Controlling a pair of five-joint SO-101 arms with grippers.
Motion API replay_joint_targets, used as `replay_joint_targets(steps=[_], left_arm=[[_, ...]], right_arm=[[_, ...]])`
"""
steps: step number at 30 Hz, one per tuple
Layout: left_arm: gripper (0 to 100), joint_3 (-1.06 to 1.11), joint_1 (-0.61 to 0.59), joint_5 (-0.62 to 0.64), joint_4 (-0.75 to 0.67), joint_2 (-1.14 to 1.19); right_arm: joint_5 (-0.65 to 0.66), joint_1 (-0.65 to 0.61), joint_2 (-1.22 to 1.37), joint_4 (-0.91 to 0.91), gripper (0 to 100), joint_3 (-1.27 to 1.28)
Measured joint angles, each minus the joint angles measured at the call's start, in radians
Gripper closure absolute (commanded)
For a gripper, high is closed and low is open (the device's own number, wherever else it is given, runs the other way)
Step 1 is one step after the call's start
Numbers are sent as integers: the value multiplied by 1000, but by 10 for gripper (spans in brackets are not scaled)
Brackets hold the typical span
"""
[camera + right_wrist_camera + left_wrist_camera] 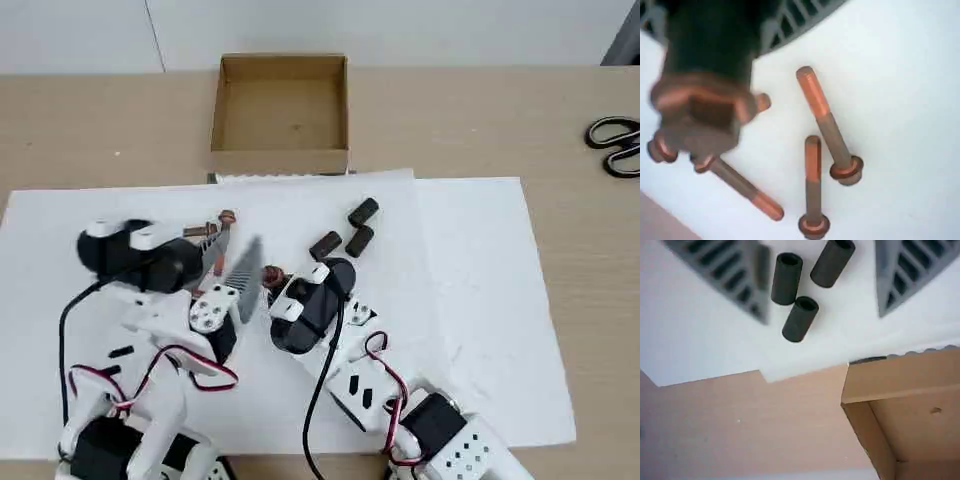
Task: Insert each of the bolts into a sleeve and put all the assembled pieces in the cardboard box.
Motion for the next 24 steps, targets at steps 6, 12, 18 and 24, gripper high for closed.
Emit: replay_joint_targets(steps=[6,12,18,24], left_arm=[[994,21,-175,-29,0,0],[994,230,-362,-133,0,5],[994,414,-390,-141,-14,6],[994,562,-391,-141,-109,6]], right_arm=[[0,103,0,12,995,6],[-80,235,9,15,995,5],[-155,295,195,2,995,-144],[-215,356,569,-17,995,-431]])
